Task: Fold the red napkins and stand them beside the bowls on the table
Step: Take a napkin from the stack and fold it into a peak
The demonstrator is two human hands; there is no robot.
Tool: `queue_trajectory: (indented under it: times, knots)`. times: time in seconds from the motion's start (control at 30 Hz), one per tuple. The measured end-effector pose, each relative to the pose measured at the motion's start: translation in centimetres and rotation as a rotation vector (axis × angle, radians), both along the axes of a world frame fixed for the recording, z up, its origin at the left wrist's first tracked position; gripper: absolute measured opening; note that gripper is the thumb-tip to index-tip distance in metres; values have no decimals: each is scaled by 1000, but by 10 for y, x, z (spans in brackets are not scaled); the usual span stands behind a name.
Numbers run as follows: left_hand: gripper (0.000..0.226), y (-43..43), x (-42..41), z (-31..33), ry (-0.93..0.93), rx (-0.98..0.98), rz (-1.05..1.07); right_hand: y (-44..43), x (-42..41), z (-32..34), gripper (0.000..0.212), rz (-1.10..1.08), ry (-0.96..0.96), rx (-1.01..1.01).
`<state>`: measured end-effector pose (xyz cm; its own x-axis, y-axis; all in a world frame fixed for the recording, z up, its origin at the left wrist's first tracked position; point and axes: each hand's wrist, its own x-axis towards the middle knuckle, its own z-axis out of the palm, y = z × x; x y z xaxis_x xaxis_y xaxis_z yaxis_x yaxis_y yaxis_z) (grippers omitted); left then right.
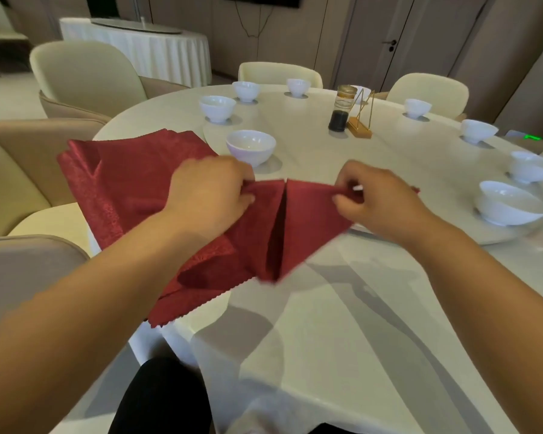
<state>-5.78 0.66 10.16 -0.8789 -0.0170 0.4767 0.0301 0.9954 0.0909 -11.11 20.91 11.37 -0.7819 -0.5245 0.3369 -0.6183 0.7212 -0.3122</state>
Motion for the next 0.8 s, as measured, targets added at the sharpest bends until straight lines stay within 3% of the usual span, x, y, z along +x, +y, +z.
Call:
queue_trajectory:
  times: [0.1,0.17,0.33,0.5,0.63,0.73,0.8]
  knots:
    - [15,-6,-4,3,394,-130,-95,0,-2,5,7,-55,259,-72]
    - [18,-11,-3,-8,437,-141,-159,2,-2,-6,8,-56,349,-39]
    - [20,-15,23,-70,220,-146,-331,16,15,-70,8,103,355,94]
    - [31,-5,54,-113,-132,6,-419,39,43,-125,17,250,116,120]
    - [56,8,59,-123,-250,51,-336,50,48,-138,35,207,59,109]
    - [49,23,56,-123,-306,54,-278,38,46,-138,60,177,121,80]
    - [46,31,55,-127,-349,43,-253,23,43,-137,51,179,154,81]
